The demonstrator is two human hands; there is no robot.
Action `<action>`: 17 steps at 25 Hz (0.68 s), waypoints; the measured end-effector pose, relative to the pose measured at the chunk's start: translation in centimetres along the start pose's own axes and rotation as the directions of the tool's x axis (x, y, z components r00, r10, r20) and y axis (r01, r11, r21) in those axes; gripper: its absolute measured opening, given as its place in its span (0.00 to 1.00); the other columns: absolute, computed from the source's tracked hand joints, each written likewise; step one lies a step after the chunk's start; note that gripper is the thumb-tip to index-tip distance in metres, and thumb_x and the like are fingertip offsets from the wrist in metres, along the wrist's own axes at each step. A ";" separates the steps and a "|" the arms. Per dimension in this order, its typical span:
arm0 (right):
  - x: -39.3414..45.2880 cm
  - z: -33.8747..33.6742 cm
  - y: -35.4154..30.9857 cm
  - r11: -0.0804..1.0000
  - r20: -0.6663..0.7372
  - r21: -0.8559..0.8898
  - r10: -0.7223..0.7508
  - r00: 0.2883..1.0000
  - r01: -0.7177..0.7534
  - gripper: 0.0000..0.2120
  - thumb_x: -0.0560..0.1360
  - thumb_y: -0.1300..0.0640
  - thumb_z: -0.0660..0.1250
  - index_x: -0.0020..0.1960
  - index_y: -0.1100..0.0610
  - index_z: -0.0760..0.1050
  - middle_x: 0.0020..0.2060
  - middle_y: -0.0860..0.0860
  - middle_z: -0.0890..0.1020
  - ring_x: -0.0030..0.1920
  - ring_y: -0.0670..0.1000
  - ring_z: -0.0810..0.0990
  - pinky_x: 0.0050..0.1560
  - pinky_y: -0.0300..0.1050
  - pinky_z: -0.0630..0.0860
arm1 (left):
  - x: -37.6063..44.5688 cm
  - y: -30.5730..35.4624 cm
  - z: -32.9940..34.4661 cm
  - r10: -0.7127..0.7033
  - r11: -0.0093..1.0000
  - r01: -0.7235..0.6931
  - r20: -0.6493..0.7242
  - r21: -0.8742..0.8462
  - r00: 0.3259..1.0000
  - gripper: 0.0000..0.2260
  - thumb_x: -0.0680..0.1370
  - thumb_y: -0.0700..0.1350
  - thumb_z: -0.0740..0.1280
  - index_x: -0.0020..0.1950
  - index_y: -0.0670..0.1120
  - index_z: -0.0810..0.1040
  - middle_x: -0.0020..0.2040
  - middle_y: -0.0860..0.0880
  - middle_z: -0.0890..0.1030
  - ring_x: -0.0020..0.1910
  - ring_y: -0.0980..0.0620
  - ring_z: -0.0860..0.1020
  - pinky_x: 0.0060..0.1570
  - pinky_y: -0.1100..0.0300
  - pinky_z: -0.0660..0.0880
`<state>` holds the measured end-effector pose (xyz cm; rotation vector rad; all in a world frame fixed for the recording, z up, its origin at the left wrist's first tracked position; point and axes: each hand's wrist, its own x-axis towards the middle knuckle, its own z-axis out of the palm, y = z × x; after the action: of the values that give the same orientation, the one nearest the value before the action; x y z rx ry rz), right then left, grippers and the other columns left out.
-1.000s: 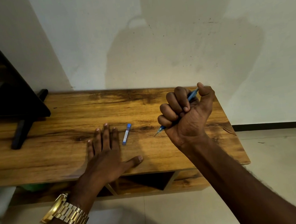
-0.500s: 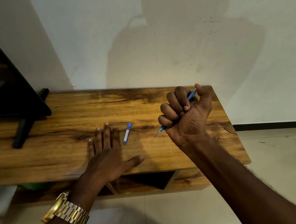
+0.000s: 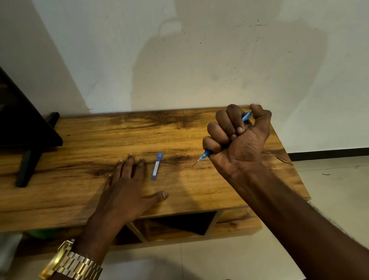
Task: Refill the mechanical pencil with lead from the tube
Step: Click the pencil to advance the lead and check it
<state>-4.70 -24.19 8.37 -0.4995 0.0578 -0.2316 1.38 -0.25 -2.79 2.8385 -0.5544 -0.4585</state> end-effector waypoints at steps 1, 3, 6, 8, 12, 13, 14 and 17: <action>0.0 -0.1 0.0 1.000 -0.013 0.019 0.000 1.000 0.000 0.25 0.79 0.40 0.56 0.27 0.51 0.60 0.25 0.47 0.55 0.25 0.47 0.51 0.27 0.38 0.51 | -0.1 0.1 -0.1 0.009 1.000 -0.009 -0.005 -0.006 1.000 0.54 0.73 0.78 0.65 0.89 0.54 0.46 0.89 0.50 0.39 0.88 0.44 0.41 0.84 0.38 0.50; 0.0 -0.4 0.0 0.999 -0.046 0.051 0.013 0.999 -0.010 0.29 0.82 0.38 0.54 0.28 0.52 0.63 0.26 0.47 0.55 0.25 0.46 0.51 0.27 0.39 0.50 | -0.2 0.2 -0.4 0.019 0.999 -0.019 -0.016 -0.029 1.000 0.52 0.74 0.76 0.67 0.89 0.54 0.50 0.90 0.49 0.42 0.88 0.43 0.43 0.84 0.39 0.52; 0.1 -0.8 -0.1 0.995 -0.078 0.097 0.014 0.997 -0.006 0.26 0.84 0.38 0.52 0.34 0.53 0.64 0.27 0.46 0.59 0.26 0.45 0.54 0.26 0.40 0.53 | -0.4 0.8 -0.9 -0.001 0.998 -0.003 -0.062 -0.069 0.998 0.45 0.75 0.69 0.73 0.86 0.54 0.60 0.89 0.47 0.54 0.87 0.42 0.53 0.82 0.41 0.60; 0.2 -1.0 -0.1 0.991 -0.116 0.131 0.012 0.993 0.003 0.20 0.85 0.45 0.52 0.39 0.54 0.67 0.29 0.47 0.65 0.24 0.44 0.61 0.26 0.38 0.58 | -0.7 1.4 -1.1 0.008 0.983 -0.049 -0.225 -0.176 0.974 0.31 0.77 0.60 0.76 0.78 0.54 0.75 0.78 0.49 0.74 0.77 0.45 0.71 0.71 0.46 0.74; 0.6 -0.7 0.6 1.000 -0.228 0.024 -0.012 0.974 0.018 0.14 0.88 0.56 0.57 0.50 0.58 0.77 0.39 0.51 0.76 0.34 0.47 0.78 0.34 0.40 0.78 | -1.6 2.8 -1.5 0.012 0.802 -0.214 -0.343 -0.558 0.939 0.08 0.80 0.50 0.76 0.57 0.59 0.86 0.51 0.62 0.88 0.52 0.64 0.85 0.50 0.62 0.81; 0.7 -0.7 0.7 0.999 -0.240 -0.025 -0.037 0.970 0.032 0.12 0.89 0.57 0.59 0.55 0.60 0.79 0.41 0.52 0.78 0.39 0.49 0.82 0.40 0.43 0.82 | -1.6 3.1 -1.6 0.030 0.723 -0.237 -0.314 -0.649 0.949 0.06 0.80 0.49 0.76 0.56 0.59 0.87 0.49 0.62 0.89 0.51 0.64 0.86 0.48 0.64 0.80; 0.7 -0.7 0.7 0.996 -0.247 -0.069 -0.064 0.967 0.048 0.11 0.89 0.57 0.60 0.59 0.61 0.80 0.42 0.52 0.81 0.43 0.50 0.84 0.46 0.46 0.85 | -1.7 3.5 -1.7 0.053 0.644 -0.255 -0.290 -0.721 0.955 0.06 0.81 0.47 0.75 0.56 0.57 0.88 0.49 0.60 0.90 0.50 0.63 0.87 0.48 0.66 0.80; 0.6 -1.0 0.8 0.984 -0.243 -0.164 -0.107 0.964 0.068 0.12 0.88 0.59 0.63 0.68 0.60 0.79 0.45 0.53 0.87 0.51 0.53 0.89 0.54 0.52 0.88 | -1.6 4.2 -2.0 0.070 0.451 -0.217 -0.208 -0.866 0.976 0.08 0.83 0.44 0.73 0.57 0.55 0.88 0.52 0.55 0.91 0.48 0.58 0.88 0.43 0.65 0.79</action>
<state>-4.08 -24.14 7.11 -0.6258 0.3034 -0.3784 -0.74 -3.14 0.62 1.7468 -0.3528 -0.3506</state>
